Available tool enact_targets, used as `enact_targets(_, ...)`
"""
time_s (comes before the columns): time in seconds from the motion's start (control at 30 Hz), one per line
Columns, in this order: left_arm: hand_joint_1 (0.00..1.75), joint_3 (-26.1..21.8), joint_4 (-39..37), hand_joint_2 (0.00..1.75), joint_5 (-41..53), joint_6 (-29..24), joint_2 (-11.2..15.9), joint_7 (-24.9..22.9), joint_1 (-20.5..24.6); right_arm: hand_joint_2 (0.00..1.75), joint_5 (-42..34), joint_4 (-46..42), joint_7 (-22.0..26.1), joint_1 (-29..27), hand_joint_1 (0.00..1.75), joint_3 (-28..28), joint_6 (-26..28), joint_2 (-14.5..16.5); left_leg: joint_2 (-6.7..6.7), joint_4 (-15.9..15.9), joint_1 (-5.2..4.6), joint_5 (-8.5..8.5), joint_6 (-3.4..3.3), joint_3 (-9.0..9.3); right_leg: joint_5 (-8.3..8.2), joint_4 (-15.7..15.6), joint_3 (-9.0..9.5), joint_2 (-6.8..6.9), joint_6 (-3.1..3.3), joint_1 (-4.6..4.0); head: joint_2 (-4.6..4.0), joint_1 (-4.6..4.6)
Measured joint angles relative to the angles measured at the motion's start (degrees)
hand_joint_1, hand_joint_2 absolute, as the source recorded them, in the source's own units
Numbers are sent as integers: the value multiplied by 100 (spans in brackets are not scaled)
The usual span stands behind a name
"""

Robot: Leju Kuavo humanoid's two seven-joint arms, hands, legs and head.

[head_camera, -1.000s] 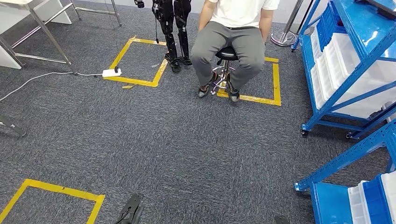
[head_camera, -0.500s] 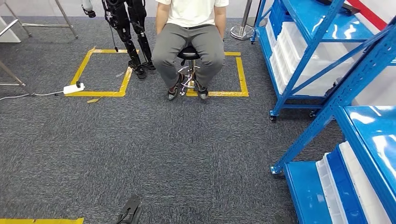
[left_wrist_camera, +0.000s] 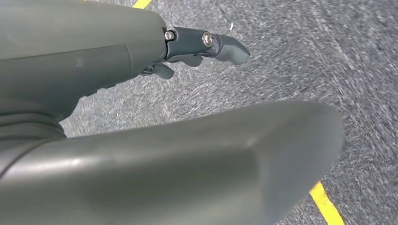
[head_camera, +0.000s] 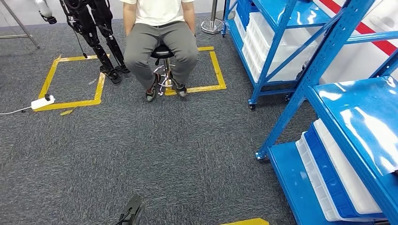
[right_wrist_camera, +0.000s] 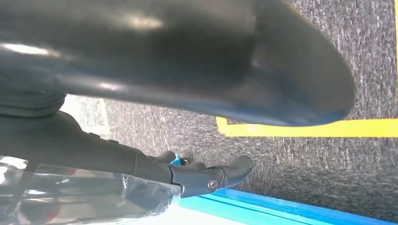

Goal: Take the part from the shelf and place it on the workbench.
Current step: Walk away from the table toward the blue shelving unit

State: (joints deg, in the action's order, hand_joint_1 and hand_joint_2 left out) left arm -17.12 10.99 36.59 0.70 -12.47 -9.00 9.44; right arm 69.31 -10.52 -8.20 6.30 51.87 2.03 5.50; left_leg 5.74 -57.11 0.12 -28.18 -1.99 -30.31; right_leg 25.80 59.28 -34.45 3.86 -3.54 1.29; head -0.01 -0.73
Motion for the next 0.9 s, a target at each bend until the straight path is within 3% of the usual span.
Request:
enact_targets(0.03,0,-1,0,0,3,-2,2,-3,4,0,4,0,0,8,0,2,2,2,55,-3,-15,-21,34,21,-33,-134,78,59,35,-15,-1,9)
enact_targets(0.1,0,-1,1,0,10,-2,-2,-8,20,0,18,1,0,6,0,4,4,2,170,4,-6,-51,100,59,-44,-159,67,-58,133,-41,-1,33)
enact_targets(0.13,0,-1,1,0,16,-1,-5,-10,31,0,25,1,0,-2,0,6,4,0,146,-18,18,-85,137,66,-48,-168,71,-130,174,-26,-1,38)
enact_targets(0.2,0,1,2,0,31,1,-9,-11,40,0,36,1,-2,-1,0,8,4,-3,-128,-313,60,-310,191,-42,-69,-188,89,-268,280,12,-1,60)
enact_targets(0.27,0,1,-1,0,39,2,-5,-14,21,0,44,-1,-4,16,0,8,4,-6,-471,-1065,76,-707,200,-394,-80,-187,92,-416,350,7,-1,90)
enact_targets(0.3,0,-1,-2,0,40,2,-2,-16,8,0,45,-1,-4,20,0,9,4,-8,-544,-1454,75,-855,197,-598,-81,-186,92,-501,362,-10,-1,96)
enact_targets(0.33,0,-1,-3,0,42,2,1,-19,-1,0,45,0,-4,16,0,9,4,-8,-575,-1702,75,-896,189,-749,-81,-184,95,-590,365,-25,-1,98)
enact_targets(0.37,0,-2,-3,0,43,2,3,-20,-6,0,45,0,-4,8,0,10,4,-7,-588,-1726,75,-809,172,-798,-81,-181,103,-679,365,-37,-1,98)
enact_targets(0.4,0,-2,-3,0,44,3,4,-20,-6,0,45,0,-4,2,0,10,4,-6,-610,-1514,75,-613,149,-730,-80,-180,116,-765,365,-45,-1,98)
enact_targets(0.47,0,-1,-3,0,45,3,7,-20,-4,0,47,0,-4,1,0,10,4,2,-811,-733,75,-149,84,-403,-80,-175,140,-929,361,-57,-1,98)
enact_targets(0.5,0,-1,-3,0,49,6,9,-20,-2,0,49,1,-4,7,0,10,4,6,-924,-405,74,-9,59,-264,-84,-170,134,-999,352,-65,-2,97)
enact_targets(0.57,0,1,-4,0,58,16,15,-22,2,0,55,1,-3,5,0,10,4,11,-1043,-125,53,55,23,-155,-103,-175,87,-1118,302,-63,-2,96)
enact_targets(0.63,0,0,-3,0,63,23,10,-24,13,0,63,1,-4,-19,0,10,4,7,-917,-52,46,92,-24,-136,-129,-191,19,-1196,227,-58,-1,98)
enact_targets(0.7,0,-2,-2,0,63,24,0,-23,21,0,74,1,-3,-25,0,10,4,9,-767,46,62,158,-84,-102,-5,48,-142,-947,210,-80,-1,85)
enact_targets(0.77,0,-6,-2,0,63,25,-4,-22,10,0,92,1,5,-1,0,9,4,7,-581,85,56,180,-111,-91,319,749,-500,-582,233,-77,-1,61)
enact_targets(0.83,0,-12,-2,0,63,26,-3,-21,-4,0,108,1,20,2,0,9,3,-4,-391,83,47,172,-108,-99,534,1367,-804,-466,192,-45,-1,42)
enact_targets(0.87,0,-14,-2,0,63,25,-3,-20,-5,0,113,1,31,-6,0,10,3,-8,-309,81,47,165,-100,-102,516,1388,-801,-439,142,-25,-1,36)
enact_targets(0.9,0,-16,-2,0,63,22,-3,-19,-6,0,118,1,41,-13,0,11,2,-13,-236,80,50,157,-87,-97,422,1178,-674,-398,83,-2,-1,32)
